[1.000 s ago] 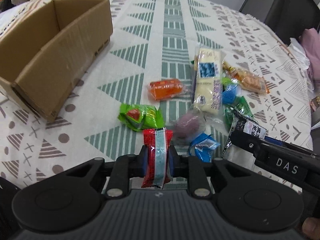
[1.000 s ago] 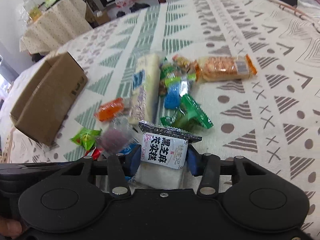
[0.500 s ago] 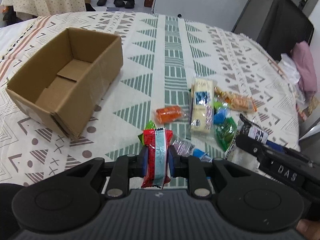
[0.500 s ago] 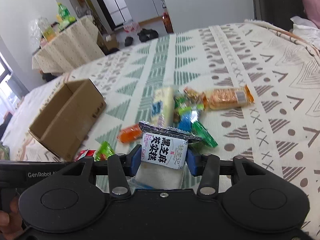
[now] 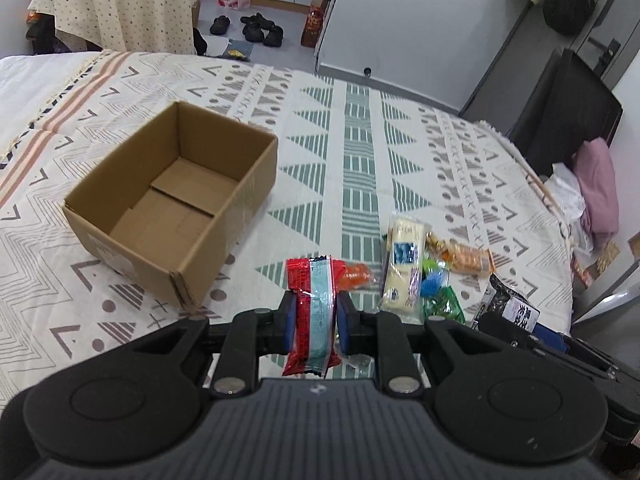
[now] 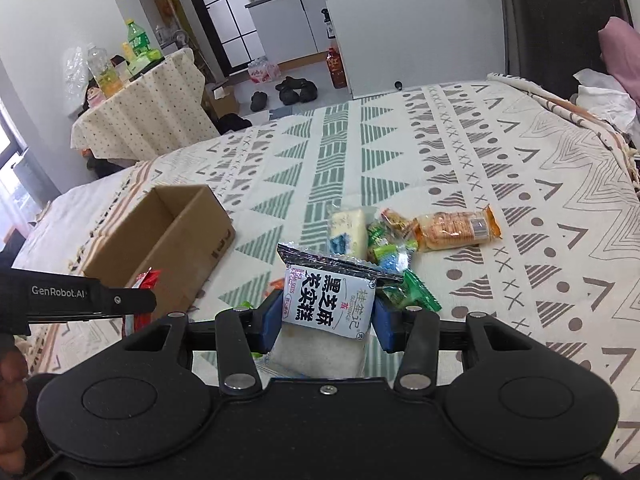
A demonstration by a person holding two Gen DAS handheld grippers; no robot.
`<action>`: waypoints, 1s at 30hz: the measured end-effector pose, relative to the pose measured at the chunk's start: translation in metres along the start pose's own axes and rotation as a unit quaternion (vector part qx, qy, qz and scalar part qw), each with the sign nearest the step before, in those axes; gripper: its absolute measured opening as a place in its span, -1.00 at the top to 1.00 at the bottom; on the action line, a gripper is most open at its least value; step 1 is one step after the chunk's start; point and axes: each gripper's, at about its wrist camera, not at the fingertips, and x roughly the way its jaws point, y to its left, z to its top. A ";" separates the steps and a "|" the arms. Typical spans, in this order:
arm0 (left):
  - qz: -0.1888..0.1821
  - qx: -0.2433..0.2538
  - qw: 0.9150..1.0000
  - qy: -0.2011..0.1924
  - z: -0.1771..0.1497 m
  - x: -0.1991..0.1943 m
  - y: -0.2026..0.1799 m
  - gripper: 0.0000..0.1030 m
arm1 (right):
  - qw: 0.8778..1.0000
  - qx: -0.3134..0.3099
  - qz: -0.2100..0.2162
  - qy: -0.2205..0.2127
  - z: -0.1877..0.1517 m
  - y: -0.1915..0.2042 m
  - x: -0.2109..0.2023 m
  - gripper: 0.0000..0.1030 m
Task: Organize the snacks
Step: 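Carry both snacks over the cardboard box with both tools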
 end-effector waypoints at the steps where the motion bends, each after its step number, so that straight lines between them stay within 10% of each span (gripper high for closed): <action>1: -0.001 -0.003 1.000 -0.002 0.002 -0.002 0.003 0.62 | 1.000 -0.004 -0.001 -0.002 0.001 0.005 -0.003 0.12; 30: 0.000 -0.079 0.996 -0.028 0.071 0.008 0.132 0.62 | 0.999 -0.034 0.031 0.009 0.056 0.126 0.038 0.12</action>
